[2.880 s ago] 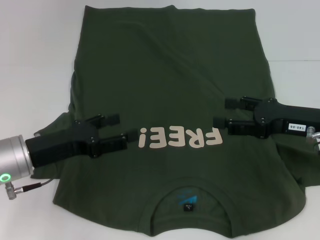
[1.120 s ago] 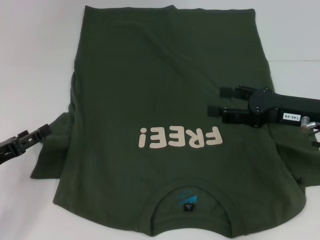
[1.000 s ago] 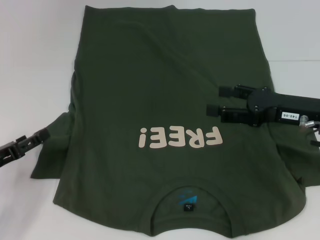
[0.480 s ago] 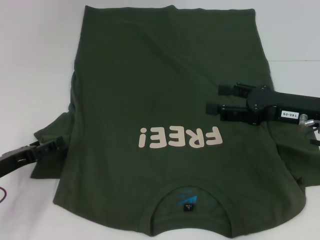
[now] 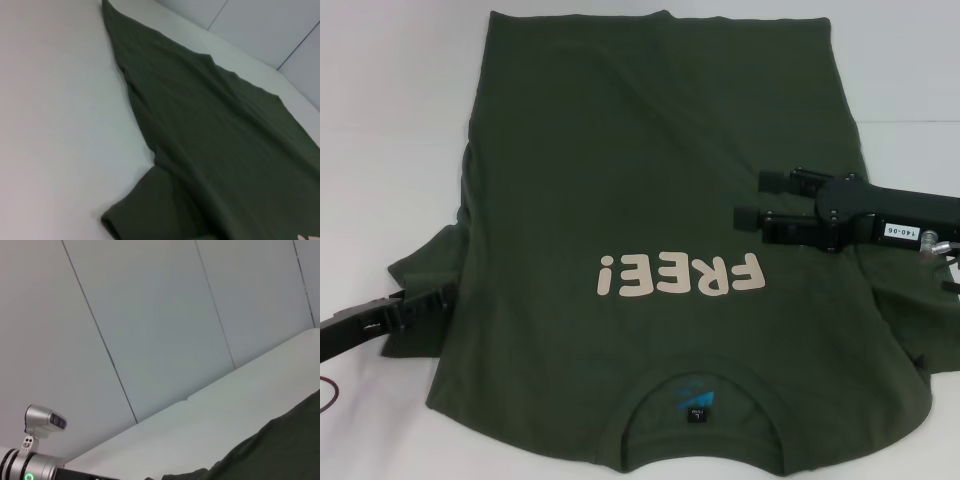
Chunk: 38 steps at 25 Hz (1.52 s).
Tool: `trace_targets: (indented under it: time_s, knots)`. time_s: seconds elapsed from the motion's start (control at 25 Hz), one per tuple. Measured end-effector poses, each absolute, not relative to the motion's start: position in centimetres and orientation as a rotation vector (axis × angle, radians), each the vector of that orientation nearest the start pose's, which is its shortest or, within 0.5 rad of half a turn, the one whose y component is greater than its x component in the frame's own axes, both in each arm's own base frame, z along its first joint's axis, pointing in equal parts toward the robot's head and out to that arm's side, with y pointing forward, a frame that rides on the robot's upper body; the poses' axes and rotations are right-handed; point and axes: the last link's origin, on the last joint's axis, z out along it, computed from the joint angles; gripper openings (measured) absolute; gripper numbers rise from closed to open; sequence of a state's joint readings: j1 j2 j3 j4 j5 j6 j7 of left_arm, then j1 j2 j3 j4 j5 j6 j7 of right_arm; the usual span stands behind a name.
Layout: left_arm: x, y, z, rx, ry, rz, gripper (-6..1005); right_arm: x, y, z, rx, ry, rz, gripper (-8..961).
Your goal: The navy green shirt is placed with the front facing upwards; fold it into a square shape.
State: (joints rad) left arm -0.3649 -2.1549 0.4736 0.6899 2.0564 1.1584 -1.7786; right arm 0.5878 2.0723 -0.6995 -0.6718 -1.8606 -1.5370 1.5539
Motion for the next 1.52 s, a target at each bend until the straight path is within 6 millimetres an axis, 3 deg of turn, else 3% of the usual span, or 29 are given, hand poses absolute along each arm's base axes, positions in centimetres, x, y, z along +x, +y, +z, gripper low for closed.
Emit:
trace_targets:
  time_s: [0.24,0.68,0.8,1.24,1.52]
  knots:
    - [-36.2,30.9,1.0,-1.971,-1.418,-0.624,908,22.9,35.8,1.5,-2.630,0.744,0.902,914]
    - [-36.3,31.1,1.6,-1.952,-1.424,-0.626,803,22.8,35.8,1.6,-2.620,0.738,0.919,914]
    - [-36.3,31.1,1.6,-1.959,-1.422,-0.618,583,22.8,35.8,1.6,-2.617,0.735,0.924,914]
    - [-36.2,31.4,1.8,-1.966,-1.414,-0.602,335,22.8,35.8,1.6,-2.612,0.738,0.930,914]
    - [-36.5,32.3,3.1,-1.946,-1.376,-0.573,89,22.8,35.7,1.2,-2.599,0.762,0.952,914]
